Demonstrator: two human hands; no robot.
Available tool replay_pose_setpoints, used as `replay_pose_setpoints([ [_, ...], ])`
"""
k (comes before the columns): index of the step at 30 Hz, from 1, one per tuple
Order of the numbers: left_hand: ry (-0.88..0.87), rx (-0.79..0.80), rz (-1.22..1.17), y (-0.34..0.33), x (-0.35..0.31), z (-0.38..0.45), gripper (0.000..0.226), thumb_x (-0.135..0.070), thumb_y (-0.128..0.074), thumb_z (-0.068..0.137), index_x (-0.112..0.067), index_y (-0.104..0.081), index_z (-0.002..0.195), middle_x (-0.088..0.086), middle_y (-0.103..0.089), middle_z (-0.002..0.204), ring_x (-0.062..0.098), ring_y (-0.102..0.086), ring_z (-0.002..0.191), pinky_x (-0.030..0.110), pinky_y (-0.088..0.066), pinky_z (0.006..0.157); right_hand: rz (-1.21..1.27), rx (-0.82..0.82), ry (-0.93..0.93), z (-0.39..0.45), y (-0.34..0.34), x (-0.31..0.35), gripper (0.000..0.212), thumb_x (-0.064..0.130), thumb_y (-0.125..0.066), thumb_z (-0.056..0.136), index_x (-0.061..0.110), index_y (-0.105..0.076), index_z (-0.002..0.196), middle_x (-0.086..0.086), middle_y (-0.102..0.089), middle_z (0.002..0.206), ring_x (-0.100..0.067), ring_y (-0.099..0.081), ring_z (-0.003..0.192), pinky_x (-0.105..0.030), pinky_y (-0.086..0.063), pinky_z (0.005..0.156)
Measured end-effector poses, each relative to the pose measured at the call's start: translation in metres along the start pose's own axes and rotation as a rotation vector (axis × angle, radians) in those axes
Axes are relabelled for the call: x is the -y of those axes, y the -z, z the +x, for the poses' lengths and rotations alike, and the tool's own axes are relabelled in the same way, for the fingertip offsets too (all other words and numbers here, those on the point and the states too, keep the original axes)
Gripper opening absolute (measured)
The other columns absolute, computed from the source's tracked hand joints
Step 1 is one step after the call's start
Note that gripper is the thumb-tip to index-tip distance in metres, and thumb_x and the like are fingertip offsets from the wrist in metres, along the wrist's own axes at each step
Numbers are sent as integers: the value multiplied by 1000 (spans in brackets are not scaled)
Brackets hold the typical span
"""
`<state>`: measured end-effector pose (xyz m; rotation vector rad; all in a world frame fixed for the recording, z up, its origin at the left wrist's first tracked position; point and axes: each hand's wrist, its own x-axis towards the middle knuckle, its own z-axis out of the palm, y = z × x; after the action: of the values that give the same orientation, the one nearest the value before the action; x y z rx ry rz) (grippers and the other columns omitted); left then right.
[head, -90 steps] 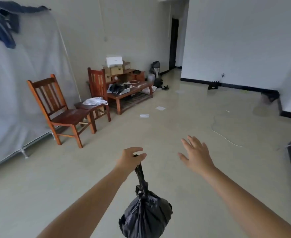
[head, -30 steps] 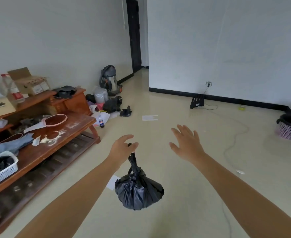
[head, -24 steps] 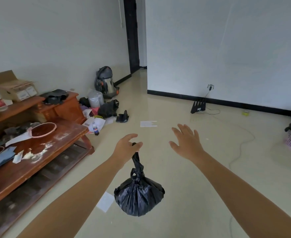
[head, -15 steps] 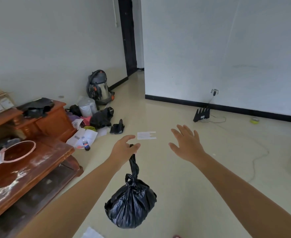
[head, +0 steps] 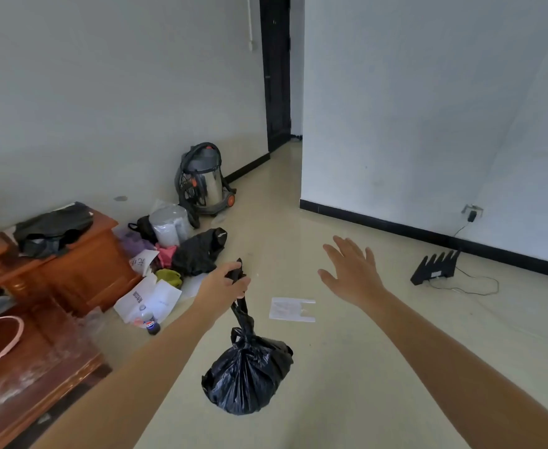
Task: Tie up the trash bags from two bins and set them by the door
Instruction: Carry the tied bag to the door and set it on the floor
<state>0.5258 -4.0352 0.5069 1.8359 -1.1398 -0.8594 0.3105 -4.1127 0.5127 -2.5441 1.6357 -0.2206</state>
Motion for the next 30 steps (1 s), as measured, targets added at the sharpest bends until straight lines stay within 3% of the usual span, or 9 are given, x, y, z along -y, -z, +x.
replay_pose_setpoints([
  [5,10,25,7,-10,-26,156,41,-20,-56,87,-15,-46,126,17,-63,95,8,-48,54,29,-43,59,2,9,37,163,-8,-14,54,37,-36,94,19,-19,142,-5,-7,156,-22,-4,143,-49,-4,115],
  [7,2,29,-41,-11,-39,218,41,-19,-56,86,-12,-47,125,14,-63,88,9,-51,56,28,-44,64,4,11,41,228,-7,-21,54,37,-36,94,19,-19,142,-4,-8,156,-21,-5,143,-48,-4,115],
  [9,-3,44,-40,-12,-51,282,38,-19,-56,86,-11,-48,123,9,-61,79,10,-52,58,22,-40,59,14,10,32,289,-7,-30,54,37,-36,94,19,-19,142,-4,-9,155,-21,-5,143,-48,-5,115],
  [12,19,67,-46,-15,-69,377,38,-19,-56,87,-9,-47,122,11,-60,84,11,-53,59,21,-40,58,9,15,39,378,-11,-45,53,37,-36,94,19,-20,141,-4,-9,155,-21,-5,143,-48,-5,115],
  [15,16,84,-41,-23,-82,472,40,-20,-55,87,-11,-46,125,3,-58,71,10,-53,60,21,-39,61,-9,4,35,471,-19,-63,53,37,-37,94,19,-21,141,-4,-10,155,-21,-6,143,-48,-5,115],
  [19,0,42,-62,-26,-101,594,37,-16,-53,88,-8,-46,124,1,-58,70,11,-52,60,19,-40,60,-32,-11,86,599,-24,-90,52,36,-38,94,17,-23,140,-4,-13,154,-22,-9,142,-49,-6,115],
  [25,34,-58,-27,-11,-141,772,36,-16,-53,88,-11,-48,123,6,-65,79,19,-59,72,33,-49,80,-28,-25,67,792,-18,-125,52,35,-39,93,16,-25,140,-4,-14,154,-22,-10,142,-48,-8,114],
  [27,20,-66,0,-5,-153,829,30,-14,-52,88,-15,-52,118,8,-65,86,20,-59,76,26,-47,73,-12,-21,60,856,-19,-129,53,34,-40,93,15,-24,140,-4,-15,154,-22,-10,142,-48,-7,114],
  [30,10,-102,-35,8,-163,923,21,-10,-51,88,-15,-56,108,7,-62,77,20,-55,68,25,-45,67,0,-32,89,954,-24,-127,52,31,-41,92,14,-26,139,-5,-16,153,-22,-10,142,-49,-7,114],
])
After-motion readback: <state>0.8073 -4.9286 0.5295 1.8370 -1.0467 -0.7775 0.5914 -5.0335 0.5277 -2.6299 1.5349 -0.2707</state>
